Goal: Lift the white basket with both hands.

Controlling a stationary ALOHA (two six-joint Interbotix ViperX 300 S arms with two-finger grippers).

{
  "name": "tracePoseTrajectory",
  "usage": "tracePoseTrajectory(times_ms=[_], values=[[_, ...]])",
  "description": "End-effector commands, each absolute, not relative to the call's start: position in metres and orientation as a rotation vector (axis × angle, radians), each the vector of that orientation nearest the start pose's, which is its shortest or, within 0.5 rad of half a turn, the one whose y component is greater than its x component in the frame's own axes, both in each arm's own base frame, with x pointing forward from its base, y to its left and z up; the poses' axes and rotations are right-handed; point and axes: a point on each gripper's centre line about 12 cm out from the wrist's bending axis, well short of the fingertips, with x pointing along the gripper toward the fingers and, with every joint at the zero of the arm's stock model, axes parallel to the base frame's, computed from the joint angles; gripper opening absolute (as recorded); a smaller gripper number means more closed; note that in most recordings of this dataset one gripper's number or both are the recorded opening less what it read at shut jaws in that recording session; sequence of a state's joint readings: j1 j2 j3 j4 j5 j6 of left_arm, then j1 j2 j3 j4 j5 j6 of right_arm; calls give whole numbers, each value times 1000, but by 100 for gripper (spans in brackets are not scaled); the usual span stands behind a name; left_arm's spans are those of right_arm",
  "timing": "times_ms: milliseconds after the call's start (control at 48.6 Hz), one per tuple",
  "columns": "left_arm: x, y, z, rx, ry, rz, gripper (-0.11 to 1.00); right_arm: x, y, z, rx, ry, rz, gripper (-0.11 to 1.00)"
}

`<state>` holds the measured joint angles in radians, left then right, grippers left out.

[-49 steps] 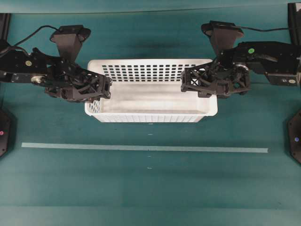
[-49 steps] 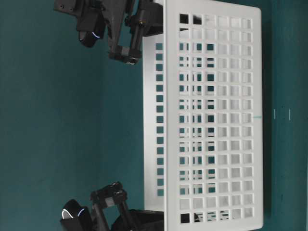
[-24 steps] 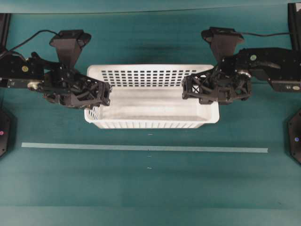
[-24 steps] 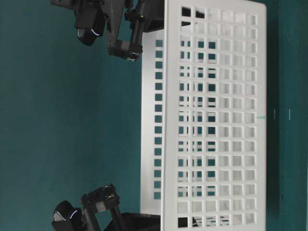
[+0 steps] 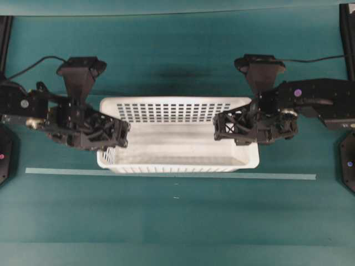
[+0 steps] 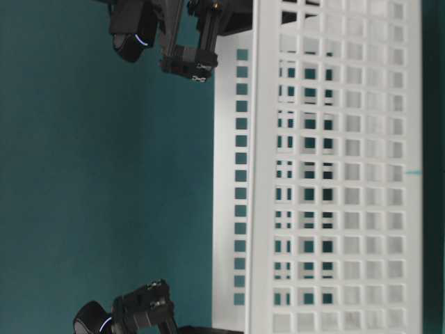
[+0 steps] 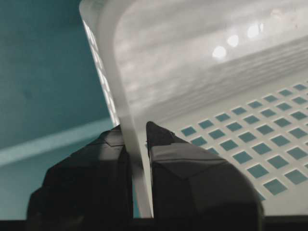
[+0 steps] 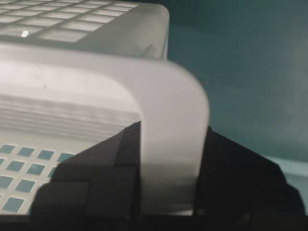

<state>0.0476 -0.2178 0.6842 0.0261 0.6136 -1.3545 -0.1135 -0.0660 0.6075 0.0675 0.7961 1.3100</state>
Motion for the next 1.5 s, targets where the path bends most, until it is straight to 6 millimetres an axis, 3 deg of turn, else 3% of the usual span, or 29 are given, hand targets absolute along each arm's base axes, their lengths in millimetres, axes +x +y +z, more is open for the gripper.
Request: tracePoseTrajectory(times_ms=[0,453,700,1194,1482], values=[[319,6,205,-1194,859,706,1,326,-15,161,1204,1102,-905,16],[321,-23,196,-1202,913,690,1,327,17,158,1203,1124,-882,16],[326,-26,191,-1192,926,690,1,330,27,155,1204,1127,-871,16],[325,-28,186,-1185,940,695,1,330,29,150,1205,1139,-887,16],[322,-31,173,-1170,964,699,1,327,32,143,1190,1160,-895,16]])
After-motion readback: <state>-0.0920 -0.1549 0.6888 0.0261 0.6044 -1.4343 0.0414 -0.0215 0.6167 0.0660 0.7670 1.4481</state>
